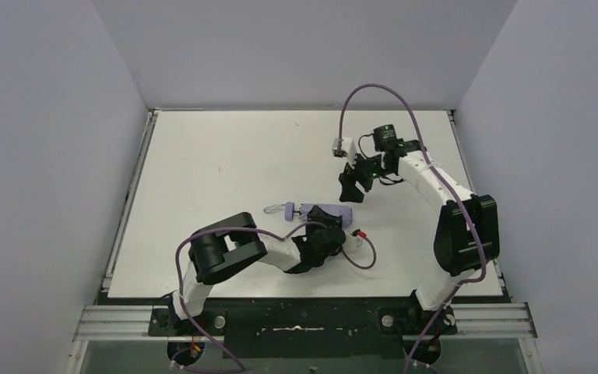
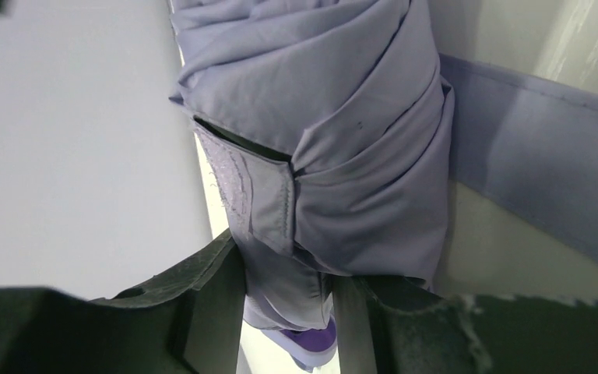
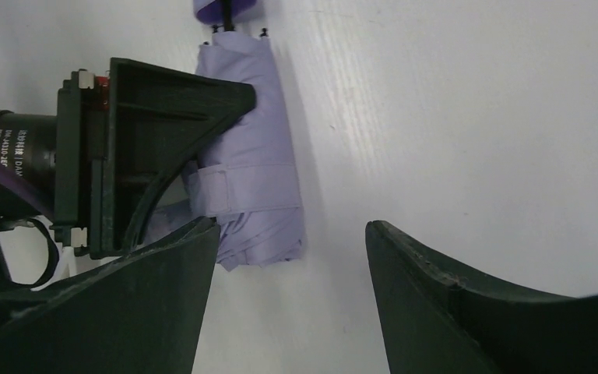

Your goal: Put away the umbrella

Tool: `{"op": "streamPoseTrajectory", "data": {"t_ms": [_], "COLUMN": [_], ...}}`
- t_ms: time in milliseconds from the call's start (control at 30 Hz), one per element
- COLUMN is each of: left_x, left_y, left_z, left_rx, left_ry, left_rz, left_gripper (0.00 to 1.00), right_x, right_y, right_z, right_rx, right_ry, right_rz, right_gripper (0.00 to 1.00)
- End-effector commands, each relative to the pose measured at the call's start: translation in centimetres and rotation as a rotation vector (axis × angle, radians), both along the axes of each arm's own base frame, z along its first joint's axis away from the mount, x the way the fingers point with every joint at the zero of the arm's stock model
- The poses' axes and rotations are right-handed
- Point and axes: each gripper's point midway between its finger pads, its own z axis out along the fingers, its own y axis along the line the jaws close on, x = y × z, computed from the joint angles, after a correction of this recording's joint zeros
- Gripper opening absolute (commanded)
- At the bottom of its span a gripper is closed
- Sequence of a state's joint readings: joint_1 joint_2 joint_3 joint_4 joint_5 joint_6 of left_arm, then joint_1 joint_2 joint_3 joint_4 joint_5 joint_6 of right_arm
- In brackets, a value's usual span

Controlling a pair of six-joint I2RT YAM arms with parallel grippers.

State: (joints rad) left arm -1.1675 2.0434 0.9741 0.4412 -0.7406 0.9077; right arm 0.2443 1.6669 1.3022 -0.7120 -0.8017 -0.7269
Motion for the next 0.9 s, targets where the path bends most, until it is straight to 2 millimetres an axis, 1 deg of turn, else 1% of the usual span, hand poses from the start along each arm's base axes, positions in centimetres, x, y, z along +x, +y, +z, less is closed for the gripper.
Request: {"op": "streamPoseTrajectory", "data": {"t_ms": [0, 167, 333, 600, 767, 867], "left_x": [-0.9, -1.3, -1.5, -1.7, -1.8, -1.8], "left_y": [0.4, 0.5, 0.6, 0.3, 0.4, 0.4], "left_z": [-3.3, -3.4, -3.5, -3.5, -3.5, -3.2], "left_rx": [0.117, 0.113, 0.114, 0.117, 0.119, 0.107], "left_ry": [0.014, 0.022, 0.024, 0.022, 0.025, 0.024], "left_rz": [-0.068, -0.082, -0.088, -0.101, -0.105, -0.107], "left_gripper": [0.0, 0.0, 0.0, 0.0, 0.0, 0.0], "right_x": [-3.0, -3.4, -3.3, -4.0, -4.5, -4.3], "right_y": [1.6, 2.3, 2.0, 1.7, 1.7, 1.3], "right_z": [-0.7, -2.2, -3.4, -5.3, -6.9, -7.9], "right_rx": [-0.018, -0.039, -0.075, -0.124, -0.158, -0.191], "right_ry": [0.074, 0.103, 0.135, 0.207, 0.251, 0.262], "right_rz": [0.191, 0.216, 0.215, 0.238, 0.248, 0.228], "right_gripper": [0.7, 0.69, 0.69, 0.68, 0.64, 0.61]}}
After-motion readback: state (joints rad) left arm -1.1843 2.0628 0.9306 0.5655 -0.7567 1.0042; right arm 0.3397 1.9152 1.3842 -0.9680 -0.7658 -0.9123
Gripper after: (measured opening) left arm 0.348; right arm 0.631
